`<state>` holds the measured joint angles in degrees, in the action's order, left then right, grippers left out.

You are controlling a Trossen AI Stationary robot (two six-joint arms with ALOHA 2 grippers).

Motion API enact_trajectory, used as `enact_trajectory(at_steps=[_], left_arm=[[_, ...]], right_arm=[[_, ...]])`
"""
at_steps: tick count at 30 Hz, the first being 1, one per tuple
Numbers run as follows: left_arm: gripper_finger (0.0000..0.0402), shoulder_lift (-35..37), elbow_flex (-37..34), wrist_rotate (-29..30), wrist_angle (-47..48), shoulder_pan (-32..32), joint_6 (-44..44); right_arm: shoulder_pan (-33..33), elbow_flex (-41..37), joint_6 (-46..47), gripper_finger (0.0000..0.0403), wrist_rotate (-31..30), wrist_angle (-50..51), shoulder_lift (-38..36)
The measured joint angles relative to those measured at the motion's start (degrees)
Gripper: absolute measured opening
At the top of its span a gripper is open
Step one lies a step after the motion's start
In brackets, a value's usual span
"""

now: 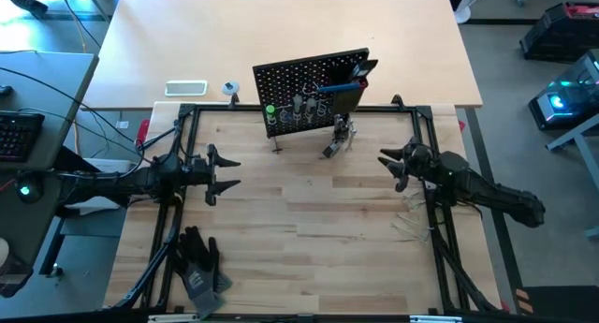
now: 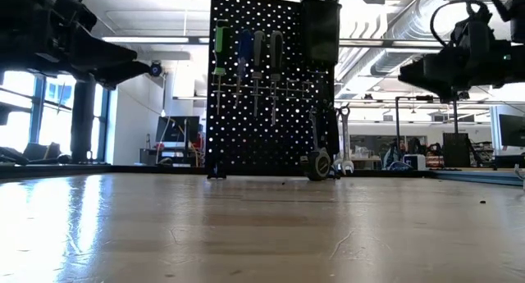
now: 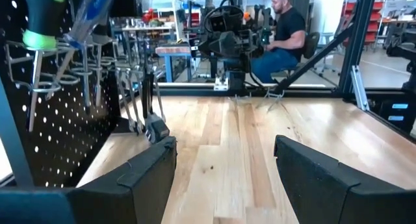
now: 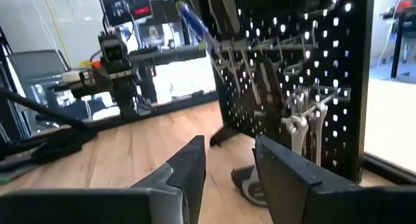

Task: Hang tools onto peg board
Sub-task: Return to Home Position

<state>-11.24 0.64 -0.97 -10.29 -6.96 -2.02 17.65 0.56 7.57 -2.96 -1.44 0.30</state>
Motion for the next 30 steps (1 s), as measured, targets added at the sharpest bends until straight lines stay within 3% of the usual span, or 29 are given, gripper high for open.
enact_trajectory(at_steps=[11, 30], left_arm=[[0.025, 0.0, 0.0, 0.1, 0.2, 0.0, 5.2], [0.025, 0.0, 0.0, 0.1, 0.2, 0.0, 4.0]], right_arm=[[0.0, 0.0, 0.0, 0.0128, 0.1, 0.3, 0.1], [0.0, 0.0, -0.1, 0.0128, 0.1, 0.4, 0.1]])
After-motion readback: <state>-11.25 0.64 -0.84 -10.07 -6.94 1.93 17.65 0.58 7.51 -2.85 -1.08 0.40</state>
